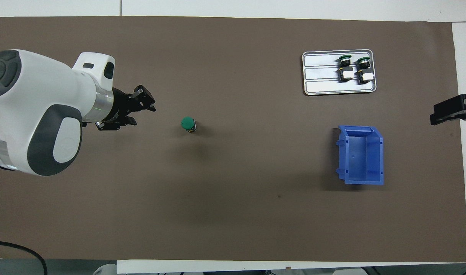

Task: Place and press button with both arms

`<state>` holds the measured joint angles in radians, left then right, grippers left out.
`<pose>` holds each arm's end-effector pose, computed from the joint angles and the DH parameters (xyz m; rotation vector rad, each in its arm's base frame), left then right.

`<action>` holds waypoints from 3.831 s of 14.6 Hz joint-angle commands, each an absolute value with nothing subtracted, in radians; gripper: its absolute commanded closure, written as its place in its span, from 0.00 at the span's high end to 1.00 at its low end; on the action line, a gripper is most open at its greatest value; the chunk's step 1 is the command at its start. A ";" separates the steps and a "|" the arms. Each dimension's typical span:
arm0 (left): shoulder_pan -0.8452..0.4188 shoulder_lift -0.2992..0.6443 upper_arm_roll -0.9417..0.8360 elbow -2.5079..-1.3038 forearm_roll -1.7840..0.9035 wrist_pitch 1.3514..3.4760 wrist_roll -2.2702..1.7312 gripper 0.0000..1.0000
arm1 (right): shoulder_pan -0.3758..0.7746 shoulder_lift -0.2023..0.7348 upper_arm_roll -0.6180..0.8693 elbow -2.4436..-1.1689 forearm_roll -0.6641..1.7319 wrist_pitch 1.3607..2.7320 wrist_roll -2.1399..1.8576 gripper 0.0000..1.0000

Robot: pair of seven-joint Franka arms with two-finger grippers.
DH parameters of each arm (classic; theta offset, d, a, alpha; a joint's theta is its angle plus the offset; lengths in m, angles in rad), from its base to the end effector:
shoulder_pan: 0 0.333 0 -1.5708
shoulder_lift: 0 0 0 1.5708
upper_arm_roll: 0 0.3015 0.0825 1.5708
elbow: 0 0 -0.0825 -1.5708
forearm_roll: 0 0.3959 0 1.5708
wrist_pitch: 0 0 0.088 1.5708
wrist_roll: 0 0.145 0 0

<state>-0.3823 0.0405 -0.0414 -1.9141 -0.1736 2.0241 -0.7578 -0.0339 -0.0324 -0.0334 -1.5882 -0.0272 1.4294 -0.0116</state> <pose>0.5323 -0.2573 0.4220 2.9089 0.5971 -0.0472 0.5348 -0.0405 0.5705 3.1129 -0.0899 -0.1986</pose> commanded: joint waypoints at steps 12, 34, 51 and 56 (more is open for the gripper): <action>-0.546 0.250 -0.037 -1.813 -0.071 2.072 -0.776 0.01 | -0.046 -0.051 -0.025 -1.605 -0.029 1.424 -0.032 0.99; -0.555 0.241 -0.037 -1.951 -0.072 2.207 -0.749 0.00 | -0.046 -0.051 -0.025 -1.605 -0.029 1.424 -0.034 0.99; -0.486 0.166 -0.026 -1.862 -0.078 2.077 -0.739 0.57 | -0.046 -0.051 -0.025 -1.605 -0.029 1.424 -0.034 0.99; -0.362 0.114 -0.018 -1.838 -0.071 1.936 -0.567 0.96 | -0.046 -0.051 -0.025 -1.605 -0.029 1.424 -0.034 0.99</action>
<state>-0.4165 0.1501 -0.0206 -1.8406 -0.0893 1.9981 -0.6453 -0.0339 -0.0324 -0.0334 -1.5882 -0.0272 1.4294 -0.0116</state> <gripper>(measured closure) 0.198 0.004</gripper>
